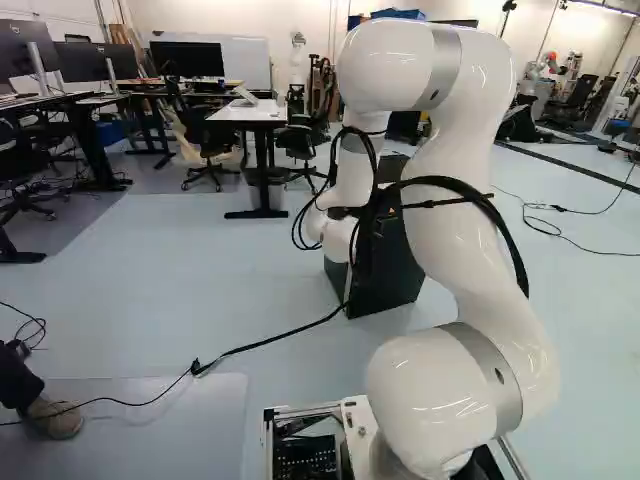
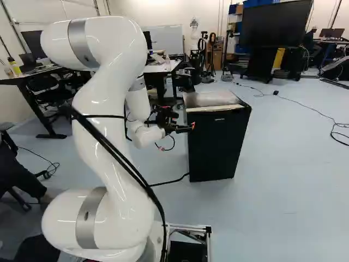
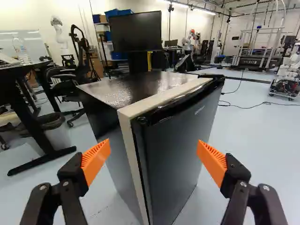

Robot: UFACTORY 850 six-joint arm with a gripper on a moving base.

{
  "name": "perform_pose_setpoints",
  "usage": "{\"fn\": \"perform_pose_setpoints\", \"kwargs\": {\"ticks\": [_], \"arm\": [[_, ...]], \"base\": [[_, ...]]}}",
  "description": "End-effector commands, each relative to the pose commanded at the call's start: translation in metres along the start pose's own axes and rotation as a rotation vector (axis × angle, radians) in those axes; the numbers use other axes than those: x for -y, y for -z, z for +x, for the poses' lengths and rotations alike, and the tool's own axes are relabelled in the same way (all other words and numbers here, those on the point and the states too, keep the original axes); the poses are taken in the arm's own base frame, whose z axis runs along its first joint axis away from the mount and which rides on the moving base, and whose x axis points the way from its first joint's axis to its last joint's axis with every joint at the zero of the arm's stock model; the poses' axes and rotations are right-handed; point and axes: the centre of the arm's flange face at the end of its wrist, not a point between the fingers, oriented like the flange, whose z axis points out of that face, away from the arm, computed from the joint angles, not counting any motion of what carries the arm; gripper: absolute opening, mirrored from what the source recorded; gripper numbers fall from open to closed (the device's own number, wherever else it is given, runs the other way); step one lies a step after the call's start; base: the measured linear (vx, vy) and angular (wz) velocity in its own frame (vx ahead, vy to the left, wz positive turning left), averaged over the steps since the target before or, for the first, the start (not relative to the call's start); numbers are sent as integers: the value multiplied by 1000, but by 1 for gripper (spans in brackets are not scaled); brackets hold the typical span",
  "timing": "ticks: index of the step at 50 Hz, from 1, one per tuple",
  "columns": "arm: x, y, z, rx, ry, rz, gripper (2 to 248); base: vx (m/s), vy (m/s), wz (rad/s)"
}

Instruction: Open the fridge door

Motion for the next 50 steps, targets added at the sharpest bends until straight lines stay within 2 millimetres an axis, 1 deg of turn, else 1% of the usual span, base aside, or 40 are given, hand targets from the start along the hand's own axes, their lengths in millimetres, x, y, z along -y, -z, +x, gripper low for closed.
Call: {"fn": "perform_pose_setpoints", "kwargs": {"ticks": [20,50], "arm": [[6,-10,-1,-8,-8,-2,247],[6,-28,0,-21,-21,-24,247]], "base": [[0,0,0],[0,0,0]]}}
